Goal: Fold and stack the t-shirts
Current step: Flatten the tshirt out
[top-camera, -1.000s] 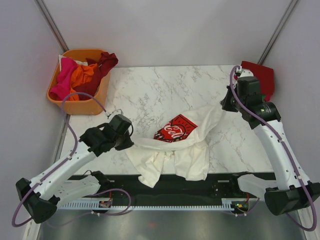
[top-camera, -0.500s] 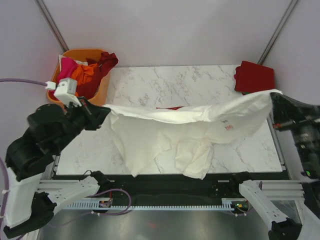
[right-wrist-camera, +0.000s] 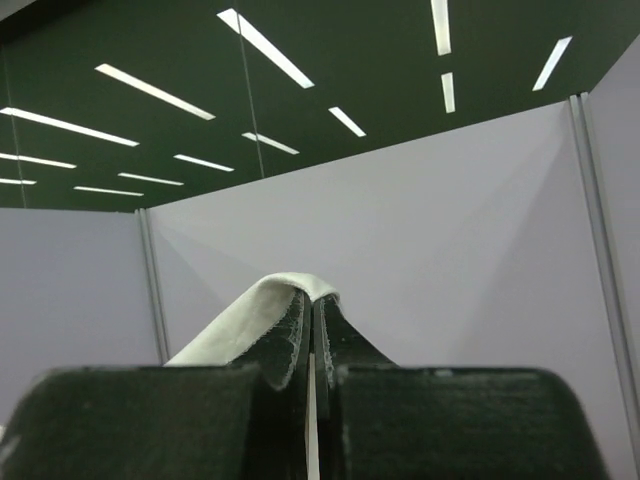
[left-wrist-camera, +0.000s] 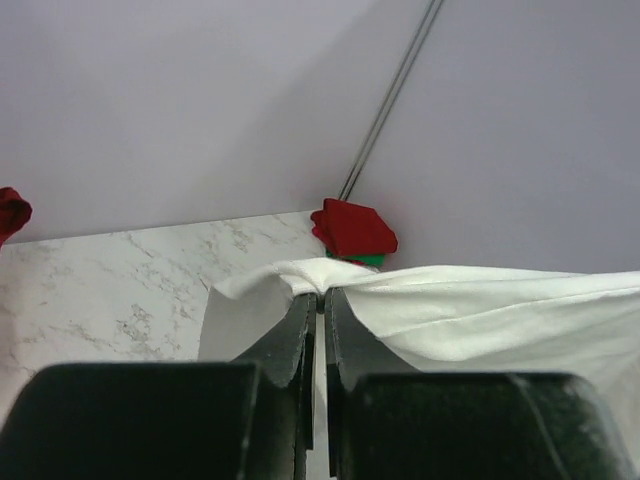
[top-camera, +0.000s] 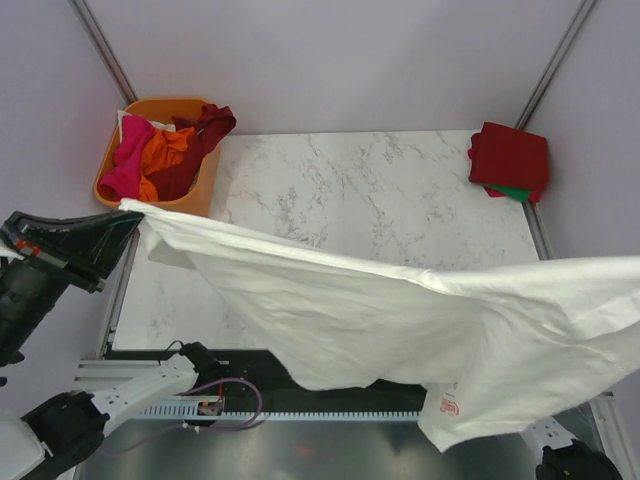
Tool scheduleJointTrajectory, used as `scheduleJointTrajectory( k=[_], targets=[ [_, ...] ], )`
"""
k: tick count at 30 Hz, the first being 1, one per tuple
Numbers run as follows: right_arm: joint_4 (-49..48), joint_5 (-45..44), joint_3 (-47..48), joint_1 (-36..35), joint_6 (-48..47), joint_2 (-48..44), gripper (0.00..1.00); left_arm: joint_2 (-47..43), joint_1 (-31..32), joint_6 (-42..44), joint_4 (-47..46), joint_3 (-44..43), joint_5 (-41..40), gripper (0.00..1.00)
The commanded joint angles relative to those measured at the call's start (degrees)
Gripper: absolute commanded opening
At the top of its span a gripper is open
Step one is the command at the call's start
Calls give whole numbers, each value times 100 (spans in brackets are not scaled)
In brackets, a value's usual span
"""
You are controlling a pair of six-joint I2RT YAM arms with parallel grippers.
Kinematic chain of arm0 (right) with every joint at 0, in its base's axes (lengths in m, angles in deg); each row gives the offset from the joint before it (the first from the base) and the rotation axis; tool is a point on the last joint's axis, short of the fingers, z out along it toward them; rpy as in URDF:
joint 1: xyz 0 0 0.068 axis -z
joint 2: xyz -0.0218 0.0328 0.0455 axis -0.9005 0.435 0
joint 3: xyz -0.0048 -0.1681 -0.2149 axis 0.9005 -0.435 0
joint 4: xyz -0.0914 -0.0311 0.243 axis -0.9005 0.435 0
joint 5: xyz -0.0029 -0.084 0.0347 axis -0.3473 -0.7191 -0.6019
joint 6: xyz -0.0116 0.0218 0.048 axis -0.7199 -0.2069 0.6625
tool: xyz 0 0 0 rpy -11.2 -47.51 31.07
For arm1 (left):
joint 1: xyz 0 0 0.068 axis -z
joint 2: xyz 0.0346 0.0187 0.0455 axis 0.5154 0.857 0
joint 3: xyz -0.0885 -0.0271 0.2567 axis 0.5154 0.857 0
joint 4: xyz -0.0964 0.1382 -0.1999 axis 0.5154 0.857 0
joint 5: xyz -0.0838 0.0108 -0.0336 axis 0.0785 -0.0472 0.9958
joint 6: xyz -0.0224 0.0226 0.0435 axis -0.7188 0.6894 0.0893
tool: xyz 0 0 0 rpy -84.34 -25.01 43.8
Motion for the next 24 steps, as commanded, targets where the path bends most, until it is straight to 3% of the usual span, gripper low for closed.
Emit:
scheduleJointTrajectory(
  k=[1,6,8,9,12,15,16,17,18,19,20,21,23,24],
  targets=[
    [147,-714,302,-54,-297,1200,0,650,-21,502,-535,267,-165,2],
    [139,-1383,557,-63,-411,3018,0,2052,-12,783,-852,103,-1394,2],
    [96,-1533,699,-71,-394,3956,0,2591,-187,915,-958,-117,-1441,2],
    [-44,-1551,856,-71,-411,4275,0,2837,-405,872,-1089,-170,-962,2],
    [-379,-1805,1164,-54,-472,5567,0,4014,-2299,276,-1317,-232,802,2],
    [-512,-1999,1576,43,-447,7016,0,5603,-3015,72,-1398,-425,1335,2],
    [-520,-1991,1683,86,-412,7829,0,6530,-3157,20,-1389,-739,1493,2],
    [-503,-1921,1815,104,-342,8273,8,6948,-3289,-59,-1371,-873,1564,2],
    [-363,-1868,2364,174,-263,8756,26,7344,-3543,-199,-1310,-1013,1661,16],
    [-162,-1754,2744,218,8,9674,96,8183,-3693,-496,-1249,-1415,2036,33],
    [292,-1605,3131,262,98,10031,98,8496,-3825,-647,-1092,-1680,2649,45],
    [436,-1639,3561,315,220,10244,98,8743,-3931,-753,-907,-2091,2690,68],
    [29,-1630,3137,333,169,9975,98,8598,-3906,-711,-712,-2026,2289,84],
    [-271,-1691,2264,333,117,9695,98,8422,-3862,-693,-756,-1712,2138,95]
  ],
)
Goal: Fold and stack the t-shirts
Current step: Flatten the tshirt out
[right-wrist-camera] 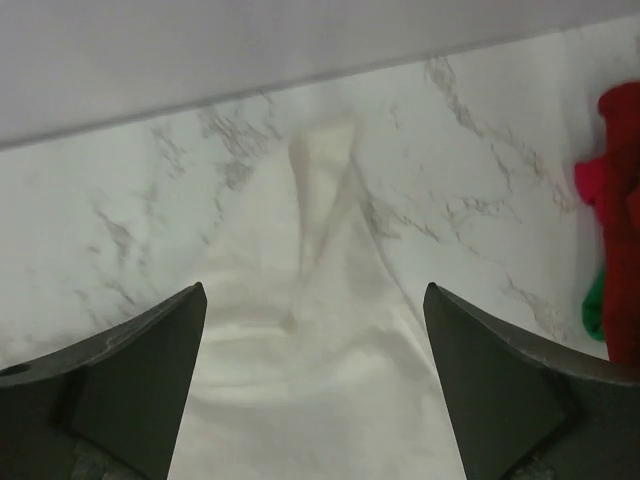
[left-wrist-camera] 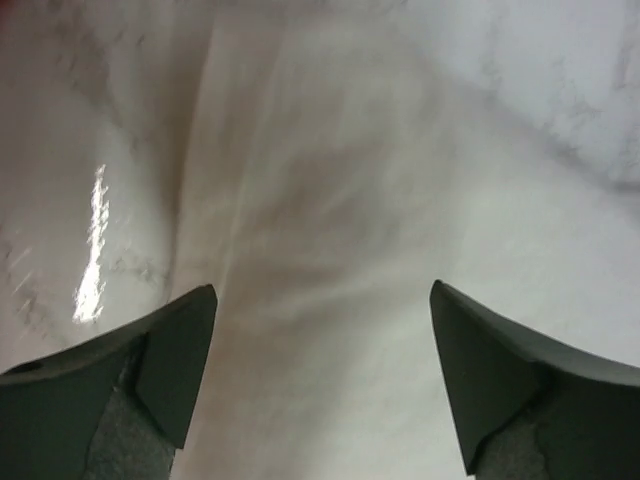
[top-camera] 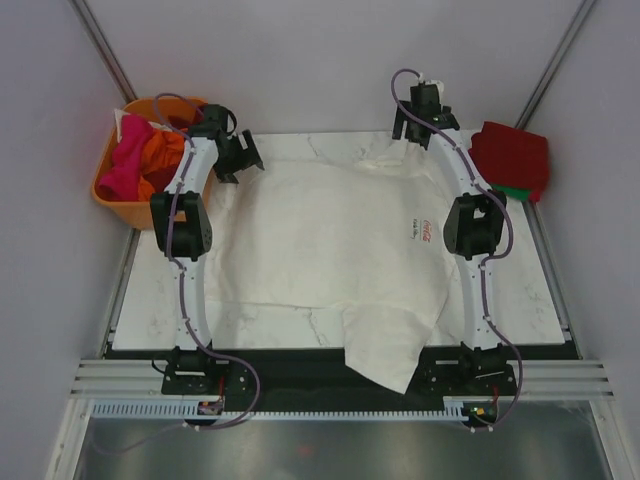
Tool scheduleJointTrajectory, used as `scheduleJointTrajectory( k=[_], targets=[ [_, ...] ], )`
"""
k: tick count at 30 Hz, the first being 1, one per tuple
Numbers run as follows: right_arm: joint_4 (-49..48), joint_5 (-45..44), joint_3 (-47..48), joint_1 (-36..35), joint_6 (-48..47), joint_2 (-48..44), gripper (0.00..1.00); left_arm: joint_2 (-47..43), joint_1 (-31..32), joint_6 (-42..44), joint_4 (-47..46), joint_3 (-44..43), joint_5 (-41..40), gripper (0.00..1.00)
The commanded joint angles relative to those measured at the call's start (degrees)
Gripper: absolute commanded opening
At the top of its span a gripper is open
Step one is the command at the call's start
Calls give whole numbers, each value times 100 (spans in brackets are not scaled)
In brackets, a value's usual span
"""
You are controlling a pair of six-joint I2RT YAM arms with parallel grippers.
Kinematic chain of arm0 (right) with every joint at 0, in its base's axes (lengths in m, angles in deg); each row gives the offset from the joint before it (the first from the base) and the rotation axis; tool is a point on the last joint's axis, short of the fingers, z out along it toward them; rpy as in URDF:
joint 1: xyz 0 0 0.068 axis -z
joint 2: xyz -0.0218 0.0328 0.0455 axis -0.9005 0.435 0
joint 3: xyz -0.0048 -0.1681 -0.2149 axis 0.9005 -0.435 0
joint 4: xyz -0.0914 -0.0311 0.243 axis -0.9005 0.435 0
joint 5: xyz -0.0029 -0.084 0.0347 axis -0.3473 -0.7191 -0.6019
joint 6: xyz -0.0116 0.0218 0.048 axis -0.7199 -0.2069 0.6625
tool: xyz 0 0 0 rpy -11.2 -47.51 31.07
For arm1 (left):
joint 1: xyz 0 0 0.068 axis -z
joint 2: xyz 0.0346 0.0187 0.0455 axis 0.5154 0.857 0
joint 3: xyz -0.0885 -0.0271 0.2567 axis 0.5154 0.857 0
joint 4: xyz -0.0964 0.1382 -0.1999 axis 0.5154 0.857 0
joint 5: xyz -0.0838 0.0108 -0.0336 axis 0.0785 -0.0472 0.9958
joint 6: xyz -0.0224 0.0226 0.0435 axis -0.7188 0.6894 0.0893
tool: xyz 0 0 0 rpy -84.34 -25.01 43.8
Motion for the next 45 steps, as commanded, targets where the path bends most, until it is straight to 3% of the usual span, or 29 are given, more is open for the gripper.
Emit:
scheduleJointTrajectory(
  k=[1,2,7,12,16,17,20,24,27,32,39,45],
  targets=[
    [-666,-196,-726,73,119,-1568,98,-1030,24,-298,209,-79,135,97],
    [-1035,-249,-1017,81,40,-1800,98,-1232,24,-279,163,36,29,98],
    [-854,-189,-1511,90,74,-2827,98,-2304,42,-69,163,536,-191,99],
    [-1038,329,-3706,90,653,-4042,98,-3271,191,-77,137,1896,-297,97],
    [-1082,1426,-5437,73,1277,-4936,98,-4061,551,134,14,3224,-490,95],
    [-1387,1916,-6381,38,1417,-5149,98,-4194,595,108,-91,3532,-473,95],
    [-1891,2422,-7843,-260,1779,-5897,98,-4686,631,64,-469,4613,-315,95],
    [-1119,1659,-8612,-613,1762,-6433,98,-5064,631,55,-549,5746,-332,95],
    [-775,1587,-9315,-630,1832,-6942,98,-5328,622,107,-724,6318,-646,96],
    [-564,1210,-10247,-622,2112,-7681,98,-5295,578,11,-804,6734,-1235,96],
    [-642,1279,-10494,-473,2052,-7271,98,-5391,359,-366,-742,7278,-1958,97],
    [-1266,1561,-10811,-332,2104,-7199,98,-4741,-151,-525,-707,7288,-1844,94]
  ],
)
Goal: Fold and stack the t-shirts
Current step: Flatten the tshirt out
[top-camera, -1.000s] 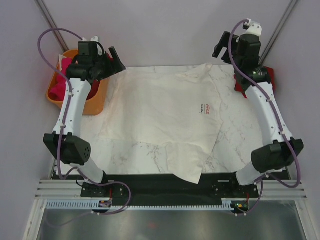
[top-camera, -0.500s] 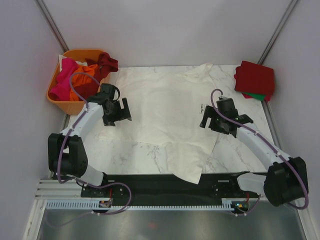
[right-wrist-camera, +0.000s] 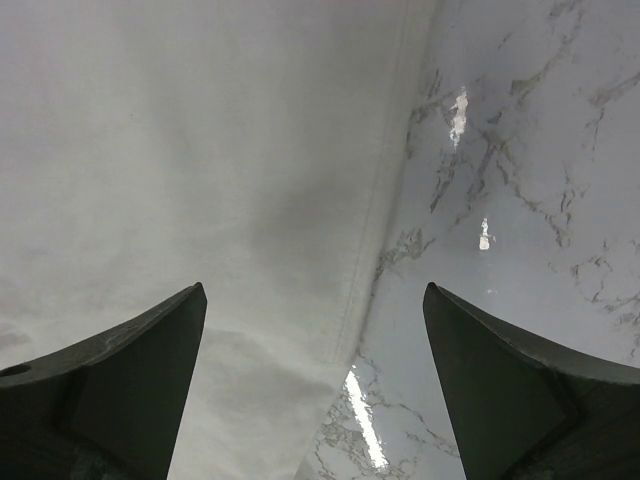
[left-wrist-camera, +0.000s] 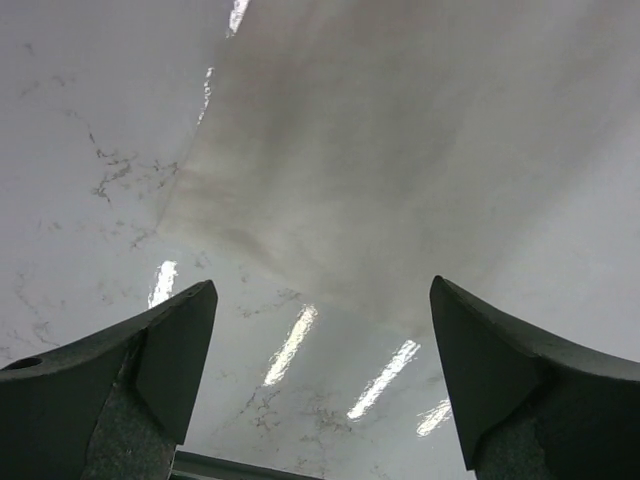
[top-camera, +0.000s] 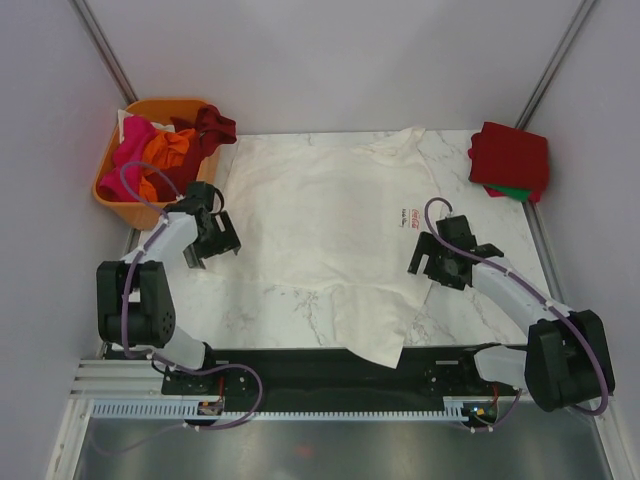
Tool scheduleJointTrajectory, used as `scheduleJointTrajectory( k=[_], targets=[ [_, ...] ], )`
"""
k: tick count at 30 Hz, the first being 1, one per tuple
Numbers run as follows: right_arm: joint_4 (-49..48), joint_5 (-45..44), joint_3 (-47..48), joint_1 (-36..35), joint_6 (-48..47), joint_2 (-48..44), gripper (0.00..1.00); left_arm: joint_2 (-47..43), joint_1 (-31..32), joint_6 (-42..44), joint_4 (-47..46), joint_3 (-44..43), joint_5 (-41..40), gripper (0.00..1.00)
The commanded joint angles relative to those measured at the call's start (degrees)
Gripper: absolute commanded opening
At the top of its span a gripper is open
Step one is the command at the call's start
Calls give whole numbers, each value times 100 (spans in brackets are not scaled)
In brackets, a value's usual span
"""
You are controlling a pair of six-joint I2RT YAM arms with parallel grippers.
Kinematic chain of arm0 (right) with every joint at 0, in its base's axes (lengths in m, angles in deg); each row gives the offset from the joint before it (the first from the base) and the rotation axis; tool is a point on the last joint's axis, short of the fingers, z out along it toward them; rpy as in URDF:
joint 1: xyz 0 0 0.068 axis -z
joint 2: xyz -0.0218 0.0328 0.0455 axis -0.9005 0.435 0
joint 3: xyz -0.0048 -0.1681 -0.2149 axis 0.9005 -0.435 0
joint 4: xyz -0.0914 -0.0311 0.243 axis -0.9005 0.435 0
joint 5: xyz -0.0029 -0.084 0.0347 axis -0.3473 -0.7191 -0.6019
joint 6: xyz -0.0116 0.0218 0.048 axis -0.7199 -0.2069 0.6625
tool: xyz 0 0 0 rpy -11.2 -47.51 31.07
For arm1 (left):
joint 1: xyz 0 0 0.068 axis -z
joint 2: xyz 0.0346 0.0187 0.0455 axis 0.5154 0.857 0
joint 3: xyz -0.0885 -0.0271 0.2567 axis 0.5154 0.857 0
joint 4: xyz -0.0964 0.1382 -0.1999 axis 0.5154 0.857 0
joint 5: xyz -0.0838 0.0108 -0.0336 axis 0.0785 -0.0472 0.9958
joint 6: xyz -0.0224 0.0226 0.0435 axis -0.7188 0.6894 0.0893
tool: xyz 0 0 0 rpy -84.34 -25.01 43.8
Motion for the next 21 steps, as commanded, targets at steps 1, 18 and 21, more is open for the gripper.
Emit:
scheduleJointTrajectory(
  k=[1,18,21],
  targets=[
    [-589,133,-79,60,78,-6,98,350,-171,-276,-60,-63,-222,94],
    [-1328,1267,-730,613,-291,426,19,1265,-417,-224,28,-186,261,2],
    [-1005,1303,-747,824,-256,84,3,906,-409,-319,-7,50,647,2]
  ],
)
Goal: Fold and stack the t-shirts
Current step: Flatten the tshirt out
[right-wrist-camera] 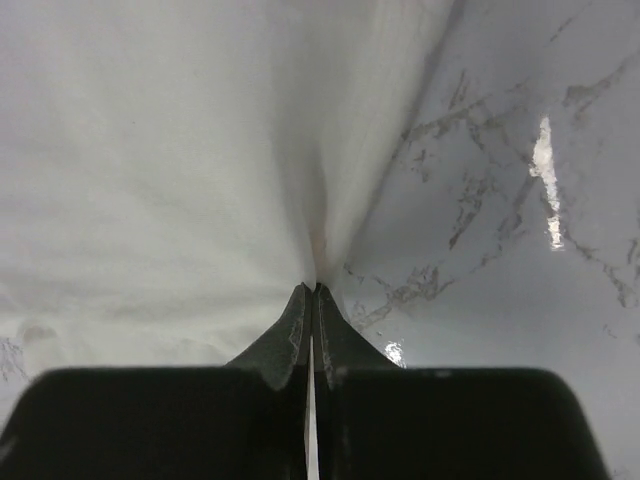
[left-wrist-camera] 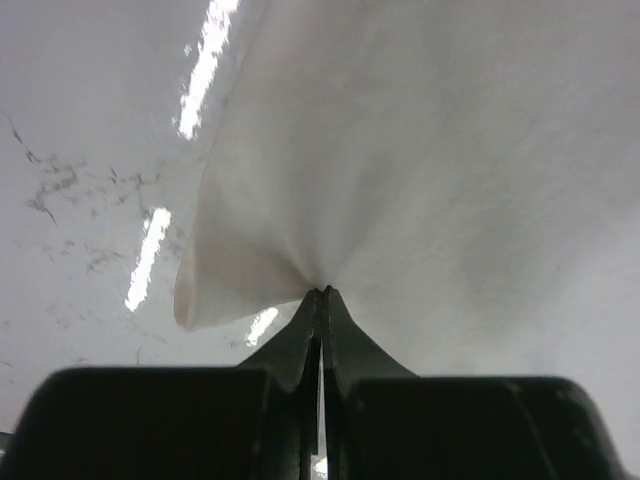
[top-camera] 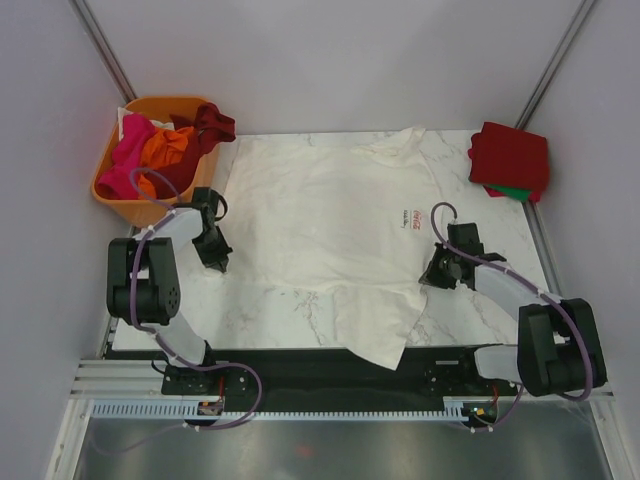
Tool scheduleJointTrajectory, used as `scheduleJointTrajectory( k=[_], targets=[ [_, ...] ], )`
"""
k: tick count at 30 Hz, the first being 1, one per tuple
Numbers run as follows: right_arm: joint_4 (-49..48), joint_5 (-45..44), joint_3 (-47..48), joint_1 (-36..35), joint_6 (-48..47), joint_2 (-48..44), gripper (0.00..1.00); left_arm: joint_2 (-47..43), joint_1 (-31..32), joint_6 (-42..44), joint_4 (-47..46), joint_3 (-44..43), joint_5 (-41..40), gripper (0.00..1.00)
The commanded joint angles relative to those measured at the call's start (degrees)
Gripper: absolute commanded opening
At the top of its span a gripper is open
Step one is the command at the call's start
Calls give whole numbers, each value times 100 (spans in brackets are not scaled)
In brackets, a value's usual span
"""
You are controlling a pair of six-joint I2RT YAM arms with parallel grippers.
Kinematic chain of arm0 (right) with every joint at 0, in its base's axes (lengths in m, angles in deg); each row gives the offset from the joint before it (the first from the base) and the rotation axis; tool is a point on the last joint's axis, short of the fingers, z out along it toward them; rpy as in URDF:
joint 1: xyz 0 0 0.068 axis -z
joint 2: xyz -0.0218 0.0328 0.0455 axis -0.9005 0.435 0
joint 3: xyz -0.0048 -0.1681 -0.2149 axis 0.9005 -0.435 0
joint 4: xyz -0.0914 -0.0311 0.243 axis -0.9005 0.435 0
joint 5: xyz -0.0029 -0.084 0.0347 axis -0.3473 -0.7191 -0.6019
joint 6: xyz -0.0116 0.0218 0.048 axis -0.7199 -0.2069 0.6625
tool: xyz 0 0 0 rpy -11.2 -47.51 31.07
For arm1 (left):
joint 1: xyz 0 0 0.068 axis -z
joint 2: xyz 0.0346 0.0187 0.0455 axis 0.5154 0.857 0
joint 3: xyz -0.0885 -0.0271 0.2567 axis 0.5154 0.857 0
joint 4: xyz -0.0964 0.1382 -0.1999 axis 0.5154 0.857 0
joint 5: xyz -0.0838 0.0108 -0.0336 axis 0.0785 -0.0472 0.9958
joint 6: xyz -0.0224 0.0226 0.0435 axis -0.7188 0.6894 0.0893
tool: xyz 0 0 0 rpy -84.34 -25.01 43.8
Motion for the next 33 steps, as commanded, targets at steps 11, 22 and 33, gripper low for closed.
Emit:
scheduleJointTrajectory(
  k=[11,22,33],
  targets=[
    [2072,-152,79,1942,753,-2661,0,-3237,-111,-1010,14,1718,2744,2],
    [3366,-732,754,2568,1070,-3578,98,-5258,126,-942,928,2546,3781,60],
    [687,138,3774,838,683,-93,88,-5480,135,-133,1632,866,3087,74]
  ],
)
